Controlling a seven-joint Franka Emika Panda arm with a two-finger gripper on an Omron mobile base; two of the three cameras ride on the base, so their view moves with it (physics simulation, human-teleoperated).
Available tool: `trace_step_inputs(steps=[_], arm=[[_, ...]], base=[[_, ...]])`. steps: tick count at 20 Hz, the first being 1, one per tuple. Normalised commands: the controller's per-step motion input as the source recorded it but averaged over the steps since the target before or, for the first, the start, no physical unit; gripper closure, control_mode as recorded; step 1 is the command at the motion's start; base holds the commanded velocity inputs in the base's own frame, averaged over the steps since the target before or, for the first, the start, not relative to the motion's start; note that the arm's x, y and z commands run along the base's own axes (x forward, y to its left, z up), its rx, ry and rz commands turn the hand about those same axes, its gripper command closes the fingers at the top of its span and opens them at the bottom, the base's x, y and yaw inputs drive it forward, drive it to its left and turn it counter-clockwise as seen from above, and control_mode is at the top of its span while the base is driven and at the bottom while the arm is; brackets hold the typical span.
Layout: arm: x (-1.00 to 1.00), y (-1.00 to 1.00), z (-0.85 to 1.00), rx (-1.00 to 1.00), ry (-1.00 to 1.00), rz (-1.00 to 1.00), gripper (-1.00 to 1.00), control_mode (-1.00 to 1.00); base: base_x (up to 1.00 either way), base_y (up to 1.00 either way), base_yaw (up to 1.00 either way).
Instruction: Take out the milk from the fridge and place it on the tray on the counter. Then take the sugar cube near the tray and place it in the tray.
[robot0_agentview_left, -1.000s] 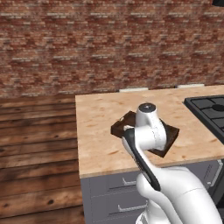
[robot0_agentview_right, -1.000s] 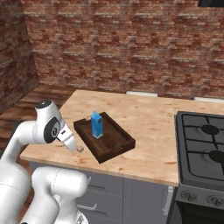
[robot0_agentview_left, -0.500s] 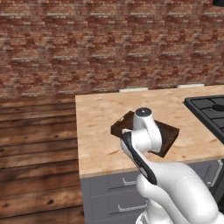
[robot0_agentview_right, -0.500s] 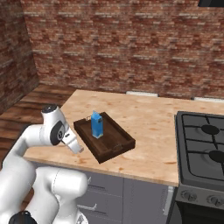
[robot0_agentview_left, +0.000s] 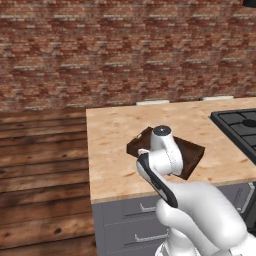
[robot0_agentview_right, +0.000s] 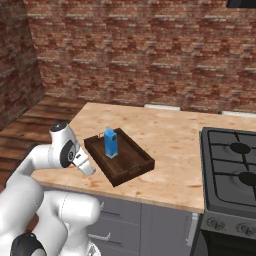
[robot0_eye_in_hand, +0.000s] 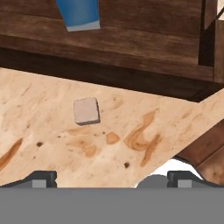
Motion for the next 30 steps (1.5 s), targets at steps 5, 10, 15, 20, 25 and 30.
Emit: trace_step_inputs(steps=[5, 10, 15, 20, 25, 30], arm=[[0.05, 0.00, -0.12, 0.00, 0.00, 0.00, -1.00, -1.00], [0.03, 0.00, -0.02, 0.00, 0.00, 0.00, -1.00, -1.00], [0.02, -0.10, -0.13, 0.00, -0.06, 0.00, -1.00, -1.00], [0.05, -0.14, -0.15, 0.00, -0.04, 0.00, -1.00, -1.00], [0.05, -0.02, -0.14, 0.00, 0.00, 0.00, -1.00, -1.00], [0.02, 0.00, -0.17, 0.00, 0.00, 0.00, -1.00, -1.00]], base=[[0.00, 0.00, 0.00], [0.00, 0.00, 0.00], [0.00, 0.00, 0.00], [0.00, 0.00, 0.00], [0.00, 0.00, 0.00], [0.00, 0.00, 0.00]])
